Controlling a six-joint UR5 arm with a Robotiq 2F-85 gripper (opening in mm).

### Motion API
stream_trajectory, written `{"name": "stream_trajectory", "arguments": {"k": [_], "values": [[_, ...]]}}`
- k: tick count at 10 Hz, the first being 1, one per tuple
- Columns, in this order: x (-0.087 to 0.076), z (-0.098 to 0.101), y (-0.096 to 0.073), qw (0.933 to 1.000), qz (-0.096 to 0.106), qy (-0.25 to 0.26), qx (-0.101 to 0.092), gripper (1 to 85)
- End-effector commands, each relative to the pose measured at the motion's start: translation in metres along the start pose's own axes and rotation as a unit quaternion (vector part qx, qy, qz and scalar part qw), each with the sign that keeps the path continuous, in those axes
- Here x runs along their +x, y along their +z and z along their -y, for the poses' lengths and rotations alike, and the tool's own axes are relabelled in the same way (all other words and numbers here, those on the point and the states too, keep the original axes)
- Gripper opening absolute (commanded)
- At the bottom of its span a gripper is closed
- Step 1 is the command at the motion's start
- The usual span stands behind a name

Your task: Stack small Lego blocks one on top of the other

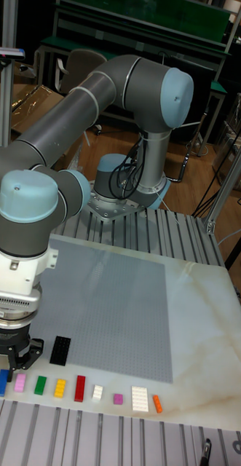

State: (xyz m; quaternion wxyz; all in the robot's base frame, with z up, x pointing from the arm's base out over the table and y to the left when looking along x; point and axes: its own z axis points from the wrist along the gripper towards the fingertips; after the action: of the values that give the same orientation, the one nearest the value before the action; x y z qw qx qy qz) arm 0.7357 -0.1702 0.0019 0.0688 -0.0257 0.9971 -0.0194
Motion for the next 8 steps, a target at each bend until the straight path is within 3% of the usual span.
{"name": "stream_trajectory", "arguments": {"k": [1,5,8], "values": [[-0.0039,-0.0058,-0.0031,0.9999,0.002,0.014,-0.01,37.0],[-0.0053,-0.0149,-0.0043,0.9991,0.003,0.03,-0.029,32.7],[-0.0049,-0.0097,-0.0043,0.9994,0.002,0.027,-0.023,26.0]]}}
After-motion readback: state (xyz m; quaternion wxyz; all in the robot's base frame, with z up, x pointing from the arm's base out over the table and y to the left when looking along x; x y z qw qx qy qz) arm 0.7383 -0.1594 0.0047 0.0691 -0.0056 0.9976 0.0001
